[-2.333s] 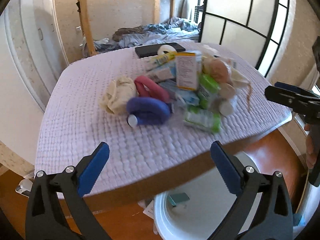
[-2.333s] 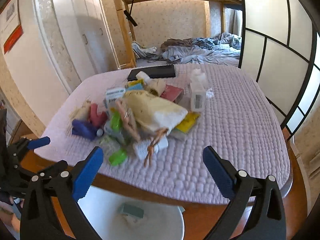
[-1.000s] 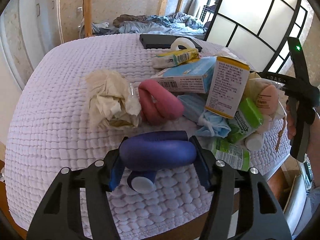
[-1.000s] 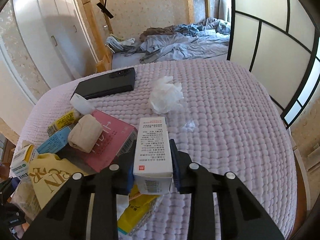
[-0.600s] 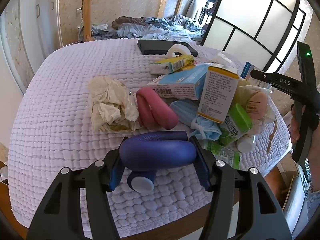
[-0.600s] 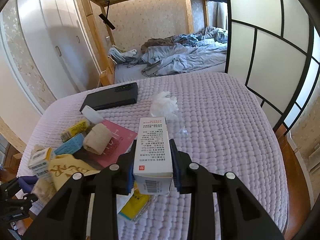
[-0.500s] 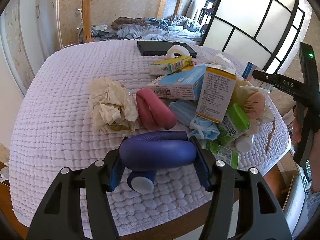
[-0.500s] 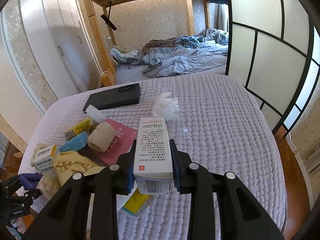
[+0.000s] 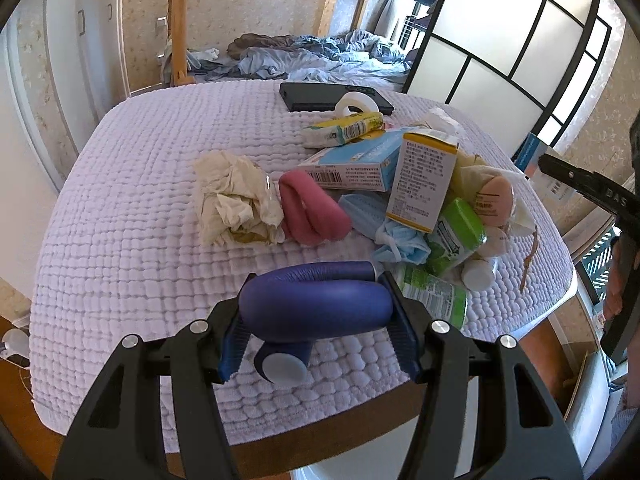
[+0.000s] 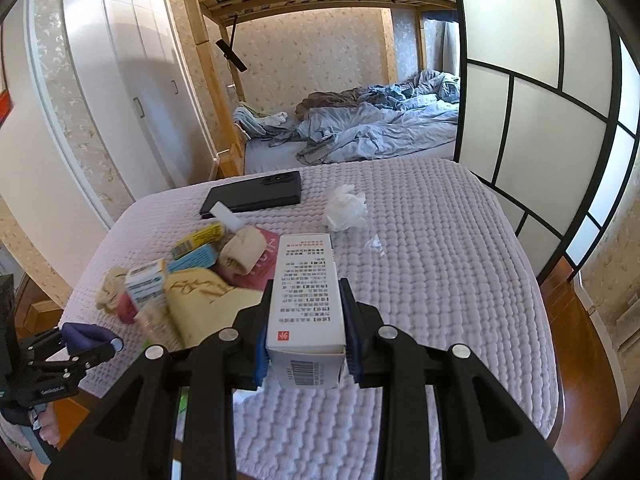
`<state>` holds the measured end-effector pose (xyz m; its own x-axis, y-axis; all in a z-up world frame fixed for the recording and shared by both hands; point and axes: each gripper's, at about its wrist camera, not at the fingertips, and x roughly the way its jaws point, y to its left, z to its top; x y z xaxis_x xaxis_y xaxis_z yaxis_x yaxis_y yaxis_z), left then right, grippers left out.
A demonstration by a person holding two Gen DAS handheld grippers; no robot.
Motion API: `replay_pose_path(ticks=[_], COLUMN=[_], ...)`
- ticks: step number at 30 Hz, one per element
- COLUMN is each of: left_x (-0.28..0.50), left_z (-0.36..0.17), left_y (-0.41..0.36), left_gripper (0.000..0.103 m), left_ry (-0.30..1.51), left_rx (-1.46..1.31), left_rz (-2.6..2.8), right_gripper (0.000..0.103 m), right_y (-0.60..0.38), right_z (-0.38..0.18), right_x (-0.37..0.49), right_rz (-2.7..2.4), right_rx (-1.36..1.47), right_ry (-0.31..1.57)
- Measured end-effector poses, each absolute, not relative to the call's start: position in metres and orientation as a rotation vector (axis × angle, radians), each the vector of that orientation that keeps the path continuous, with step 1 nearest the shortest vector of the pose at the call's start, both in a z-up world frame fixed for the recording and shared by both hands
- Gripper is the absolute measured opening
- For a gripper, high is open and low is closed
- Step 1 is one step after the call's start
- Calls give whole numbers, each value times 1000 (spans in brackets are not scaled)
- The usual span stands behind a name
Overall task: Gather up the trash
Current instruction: 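Carry the navy roller and white medicine box with both tools over the white bin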
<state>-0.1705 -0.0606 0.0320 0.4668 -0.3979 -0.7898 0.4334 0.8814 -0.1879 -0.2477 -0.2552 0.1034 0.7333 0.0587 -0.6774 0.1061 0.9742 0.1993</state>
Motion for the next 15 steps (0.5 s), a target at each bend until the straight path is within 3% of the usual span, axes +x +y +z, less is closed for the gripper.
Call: replay_pose_path(ticks=[15], left_x=[-192], left_z=[36], left_y=[-54], left_gripper=[61], left_ry=[976], left_rx=[50], left_rz=[-526], right_gripper=[30], right_y=[-219], right_z=[102], right_x=[-293], right_rz=[43], right_rx=[218], right_ry=[778])
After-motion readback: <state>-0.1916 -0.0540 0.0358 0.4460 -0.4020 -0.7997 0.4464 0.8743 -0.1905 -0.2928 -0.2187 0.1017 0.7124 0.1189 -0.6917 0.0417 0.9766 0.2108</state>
